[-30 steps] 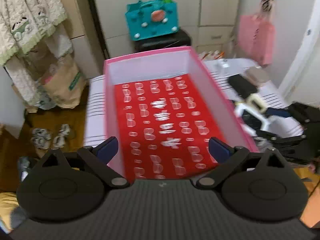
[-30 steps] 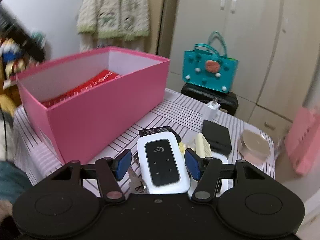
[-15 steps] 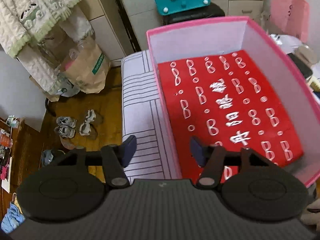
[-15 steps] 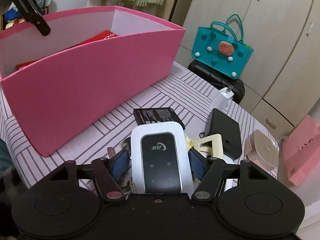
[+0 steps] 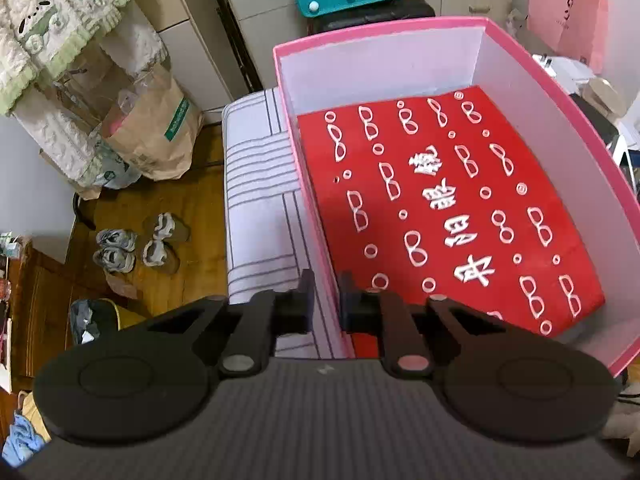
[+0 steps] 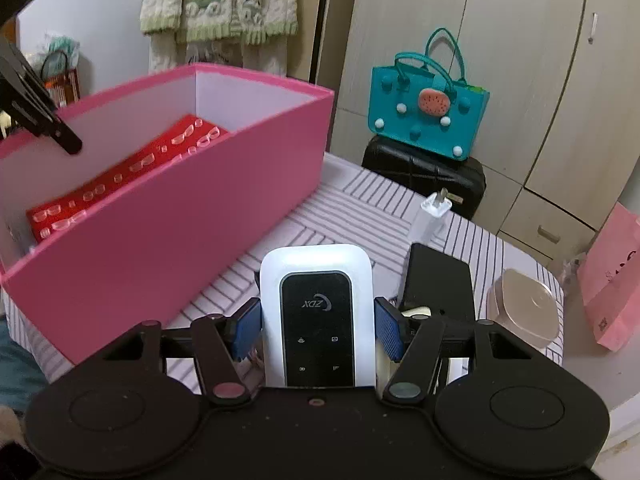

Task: Organize rigid objects
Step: 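Carry the router into the pink box and release it with the right gripper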

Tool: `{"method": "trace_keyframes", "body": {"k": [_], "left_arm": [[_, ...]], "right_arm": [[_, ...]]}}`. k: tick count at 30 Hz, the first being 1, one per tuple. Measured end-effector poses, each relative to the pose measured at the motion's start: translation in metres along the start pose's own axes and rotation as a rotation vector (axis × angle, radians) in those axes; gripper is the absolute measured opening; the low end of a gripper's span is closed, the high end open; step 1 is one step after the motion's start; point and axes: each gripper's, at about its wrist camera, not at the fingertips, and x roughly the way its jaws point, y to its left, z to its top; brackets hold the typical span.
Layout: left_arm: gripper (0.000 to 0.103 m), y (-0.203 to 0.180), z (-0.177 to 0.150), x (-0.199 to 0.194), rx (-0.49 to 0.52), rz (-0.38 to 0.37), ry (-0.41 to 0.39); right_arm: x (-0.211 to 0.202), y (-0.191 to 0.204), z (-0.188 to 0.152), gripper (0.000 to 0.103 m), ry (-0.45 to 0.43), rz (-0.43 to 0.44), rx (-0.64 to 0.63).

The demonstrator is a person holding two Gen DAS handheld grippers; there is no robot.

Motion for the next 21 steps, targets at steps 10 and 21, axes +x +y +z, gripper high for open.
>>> {"method": "trace_keyframes", "body": {"k": [10, 21], "left_arm": [[0.006, -0.006, 0.009, 0.001, 0.016, 0.031, 0.011], [0.007, -0.008, 0.006, -0.005, 0.037, -0.013, -0.010]], "right_arm": [[-0.012, -0.006, 0.014, 0.065, -0.039, 0.031, 0.041], [-0.064, -0.014, 0.048, 0.065, -0.167, 0.032, 0.090]]}}
